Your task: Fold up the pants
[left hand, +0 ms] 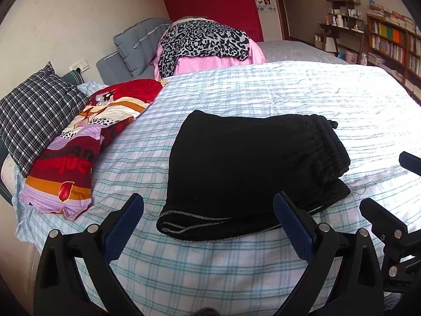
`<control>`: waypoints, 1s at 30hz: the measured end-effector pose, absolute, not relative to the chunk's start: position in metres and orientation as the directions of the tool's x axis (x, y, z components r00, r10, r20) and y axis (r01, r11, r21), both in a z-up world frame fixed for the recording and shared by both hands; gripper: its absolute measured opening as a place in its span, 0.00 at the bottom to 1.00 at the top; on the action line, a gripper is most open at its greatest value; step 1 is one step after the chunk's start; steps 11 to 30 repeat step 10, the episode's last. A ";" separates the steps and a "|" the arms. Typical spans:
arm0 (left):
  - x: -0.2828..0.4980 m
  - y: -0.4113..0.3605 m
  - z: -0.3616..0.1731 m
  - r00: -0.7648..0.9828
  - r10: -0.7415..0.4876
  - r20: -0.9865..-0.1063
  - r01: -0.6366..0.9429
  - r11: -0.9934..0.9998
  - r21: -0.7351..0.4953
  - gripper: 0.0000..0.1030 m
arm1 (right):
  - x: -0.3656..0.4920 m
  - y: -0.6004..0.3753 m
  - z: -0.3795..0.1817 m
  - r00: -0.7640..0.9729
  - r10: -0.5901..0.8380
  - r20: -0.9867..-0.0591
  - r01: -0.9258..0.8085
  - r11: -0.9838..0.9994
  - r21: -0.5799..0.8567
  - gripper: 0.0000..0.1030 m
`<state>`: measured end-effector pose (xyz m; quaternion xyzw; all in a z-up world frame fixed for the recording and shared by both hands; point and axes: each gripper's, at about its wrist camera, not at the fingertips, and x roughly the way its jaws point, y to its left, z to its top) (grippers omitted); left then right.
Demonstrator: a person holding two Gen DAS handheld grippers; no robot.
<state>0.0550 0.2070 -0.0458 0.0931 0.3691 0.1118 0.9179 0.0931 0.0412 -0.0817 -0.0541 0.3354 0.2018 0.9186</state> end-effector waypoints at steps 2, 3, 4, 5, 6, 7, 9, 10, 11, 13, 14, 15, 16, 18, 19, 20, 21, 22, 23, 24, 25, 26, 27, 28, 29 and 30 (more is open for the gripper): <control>0.057 0.208 -0.048 0.698 0.261 -0.667 -0.129 0.962 0.240 0.95 | 0.095 0.041 -0.084 0.691 0.331 -0.643 -0.401 0.915 0.040 0.97; 0.058 0.210 -0.049 0.693 0.256 -0.674 -0.130 0.964 0.233 0.95 | 0.097 0.041 -0.086 0.688 0.330 -0.647 -0.398 0.916 0.044 0.97; 0.060 0.212 -0.051 0.685 0.256 -0.682 -0.139 0.965 0.224 0.95 | 0.099 0.040 -0.089 0.683 0.327 -0.653 -0.393 0.918 0.049 0.97; 0.063 0.216 -0.053 0.675 0.249 -0.695 -0.144 0.968 0.207 0.95 | 0.101 0.039 -0.092 0.678 0.324 -0.660 -0.386 0.921 0.056 0.97; 0.067 0.221 -0.057 0.661 0.227 -0.715 -0.140 0.974 0.180 0.95 | 0.103 0.038 -0.095 0.672 0.322 -0.667 -0.379 0.923 0.063 0.97; 0.071 0.227 -0.062 0.642 0.205 -0.739 -0.136 0.979 0.153 0.95 | 0.106 0.036 -0.099 0.665 0.318 -0.676 -0.371 0.926 0.070 0.97; 0.079 0.243 -0.070 0.607 0.201 -0.769 -0.166 0.978 0.125 0.95 | 0.111 0.031 -0.105 0.655 0.310 -0.690 -0.347 0.934 0.090 0.97; 0.082 0.253 -0.072 0.599 0.203 -0.774 -0.187 0.976 0.112 0.95 | 0.111 0.031 -0.105 0.655 0.310 -0.690 -0.347 0.934 0.090 0.97; 0.082 0.253 -0.072 0.599 0.203 -0.774 -0.187 0.976 0.112 0.95 | 0.111 0.031 -0.105 0.655 0.310 -0.690 -0.347 0.934 0.090 0.97; 0.082 0.253 -0.072 0.599 0.203 -0.774 -0.187 0.976 0.112 0.95 | 0.111 0.031 -0.105 0.655 0.310 -0.690 -0.347 0.934 0.090 0.97; 0.082 0.253 -0.072 0.599 0.203 -0.774 -0.187 0.976 0.112 0.95 | 0.111 0.031 -0.105 0.655 0.310 -0.690 -0.347 0.934 0.090 0.97; 0.082 0.253 -0.072 0.599 0.203 -0.774 -0.187 0.976 0.112 0.95 | 0.111 0.031 -0.105 0.655 0.310 -0.690 -0.347 0.934 0.090 0.97; 0.082 0.253 -0.072 0.599 0.203 -0.774 -0.187 0.976 0.112 0.95 | 0.111 0.031 -0.105 0.655 0.310 -0.690 -0.347 0.934 0.090 0.97; 0.082 0.253 -0.072 0.599 0.203 -0.774 -0.187 0.976 0.112 0.95 | 0.111 0.031 -0.105 0.655 0.310 -0.690 -0.347 0.934 0.090 0.97; 0.082 0.253 -0.072 0.599 0.203 -0.774 -0.187 0.976 0.112 0.95 | 0.111 0.031 -0.105 0.655 0.310 -0.690 -0.347 0.934 0.090 0.97; 0.082 0.253 -0.072 0.599 0.203 -0.774 -0.187 0.976 0.112 0.95 | 0.111 0.031 -0.105 0.655 0.310 -0.690 -0.347 0.934 0.090 0.97; 0.082 0.253 -0.072 0.599 0.203 -0.774 -0.187 0.976 0.112 0.95 | 0.111 0.031 -0.105 0.655 0.310 -0.690 -0.347 0.934 0.090 0.97; 0.082 0.253 -0.072 0.599 0.203 -0.774 -0.187 0.976 0.112 0.95 | 0.111 0.031 -0.105 0.655 0.310 -0.690 -0.347 0.934 0.090 0.97; 0.082 0.253 -0.072 0.599 0.203 -0.774 -0.187 0.976 0.112 0.95 | 0.111 0.031 -0.105 0.655 0.310 -0.690 -0.347 0.934 0.090 0.97; 0.082 0.253 -0.072 0.599 0.203 -0.774 -0.187 0.976 0.112 0.95 | 0.111 0.031 -0.105 0.655 0.310 -0.690 -0.347 0.934 0.090 0.97; 0.082 0.253 -0.072 0.599 0.203 -0.774 -0.187 0.976 0.112 0.95 | 0.111 0.031 -0.105 0.655 0.310 -0.690 -0.347 0.934 0.090 0.97; 0.082 0.253 -0.072 0.599 0.203 -0.774 -0.187 0.976 0.112 0.95 | 0.111 0.031 -0.105 0.655 0.310 -0.690 -0.347 0.934 0.090 0.97; 0.082 0.253 -0.072 0.599 0.203 -0.774 -0.187 0.976 0.112 0.95 | 0.111 0.031 -0.105 0.655 0.310 -0.690 -0.347 0.934 0.090 0.97; 0.082 0.253 -0.072 0.599 0.203 -0.774 -0.187 0.976 0.112 0.95 | 0.111 0.031 -0.105 0.655 0.310 -0.690 -0.347 0.934 0.090 0.97; 0.082 0.253 -0.072 0.599 0.203 -0.774 -0.187 0.976 0.112 0.95 | 0.111 0.031 -0.105 0.655 0.310 -0.690 -0.347 0.934 0.090 0.97; 0.082 0.253 -0.072 0.599 0.203 -0.774 -0.187 0.976 0.112 0.95 | 0.111 0.031 -0.105 0.655 0.310 -0.690 -0.347 0.934 0.090 0.97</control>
